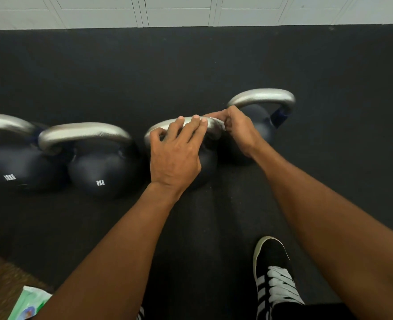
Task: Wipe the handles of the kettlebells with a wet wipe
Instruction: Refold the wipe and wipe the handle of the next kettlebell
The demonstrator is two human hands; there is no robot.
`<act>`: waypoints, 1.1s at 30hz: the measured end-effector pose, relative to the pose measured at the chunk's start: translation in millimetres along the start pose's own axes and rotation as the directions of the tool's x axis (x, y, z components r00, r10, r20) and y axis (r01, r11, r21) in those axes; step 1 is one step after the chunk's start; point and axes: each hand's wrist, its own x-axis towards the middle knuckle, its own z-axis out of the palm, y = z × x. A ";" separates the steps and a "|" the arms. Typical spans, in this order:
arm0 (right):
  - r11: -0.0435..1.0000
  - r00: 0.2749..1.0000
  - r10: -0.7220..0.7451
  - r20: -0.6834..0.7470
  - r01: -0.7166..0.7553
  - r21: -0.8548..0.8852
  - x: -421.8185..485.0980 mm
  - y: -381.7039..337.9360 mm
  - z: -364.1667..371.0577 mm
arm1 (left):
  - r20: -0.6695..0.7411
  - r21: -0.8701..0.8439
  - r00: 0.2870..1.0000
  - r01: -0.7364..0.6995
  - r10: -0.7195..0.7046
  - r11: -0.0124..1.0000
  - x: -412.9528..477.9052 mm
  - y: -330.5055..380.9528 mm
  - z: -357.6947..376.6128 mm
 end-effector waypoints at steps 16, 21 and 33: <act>0.981 0.910 -0.027 -0.413 0.103 0.163 -68.0 38.3 86.8 | 0.003 -0.037 1.000 -0.012 0.012 0.999 0.6 -3.8 -0.4; 0.987 0.892 -0.099 -0.441 0.144 0.069 -62.2 40.6 77.2 | -0.003 -0.042 1.000 -0.027 0.027 0.999 1.6 -6.6 0.9; 0.975 0.985 0.011 -0.174 -0.049 -0.218 -12.1 -10.7 14.3 | -0.008 -0.034 1.000 -0.010 0.010 0.999 -1.3 -3.7 0.6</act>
